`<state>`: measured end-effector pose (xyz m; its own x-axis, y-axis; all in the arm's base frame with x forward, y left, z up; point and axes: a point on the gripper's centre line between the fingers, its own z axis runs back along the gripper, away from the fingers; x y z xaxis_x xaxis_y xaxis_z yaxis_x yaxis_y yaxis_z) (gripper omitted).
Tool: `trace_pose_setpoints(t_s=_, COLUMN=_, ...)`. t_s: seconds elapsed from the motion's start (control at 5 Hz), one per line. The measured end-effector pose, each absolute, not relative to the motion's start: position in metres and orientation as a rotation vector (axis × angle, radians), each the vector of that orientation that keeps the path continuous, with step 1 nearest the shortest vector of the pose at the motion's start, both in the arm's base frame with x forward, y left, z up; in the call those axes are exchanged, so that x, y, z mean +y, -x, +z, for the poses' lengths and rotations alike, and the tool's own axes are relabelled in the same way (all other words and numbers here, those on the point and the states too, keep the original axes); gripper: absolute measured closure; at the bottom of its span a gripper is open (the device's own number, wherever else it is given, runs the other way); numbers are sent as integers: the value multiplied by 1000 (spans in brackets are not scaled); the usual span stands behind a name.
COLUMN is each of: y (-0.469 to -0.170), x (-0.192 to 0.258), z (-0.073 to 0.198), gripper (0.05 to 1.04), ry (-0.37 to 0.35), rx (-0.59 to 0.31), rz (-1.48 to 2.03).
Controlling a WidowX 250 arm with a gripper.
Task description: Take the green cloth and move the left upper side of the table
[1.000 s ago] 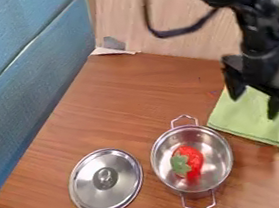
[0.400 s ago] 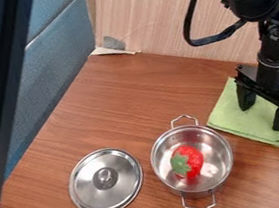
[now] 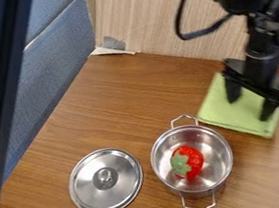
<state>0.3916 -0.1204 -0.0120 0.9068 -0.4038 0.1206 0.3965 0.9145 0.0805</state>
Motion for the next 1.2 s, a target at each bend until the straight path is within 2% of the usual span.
trace_pose_setpoints(t_s=0.4, y=-410, x=-34, z=-12, gripper=83, ry=-103, rx=-118, rz=-211)
trace_pose_setpoints(t_s=0.8, y=-403, x=53, z=-11, gripper=83, ry=-127, rx=-88, rz=30)
trace_pose_setpoints(t_s=1.2, y=-396, x=68, z=-10, gripper=83, ry=-118, rx=-77, rz=91)
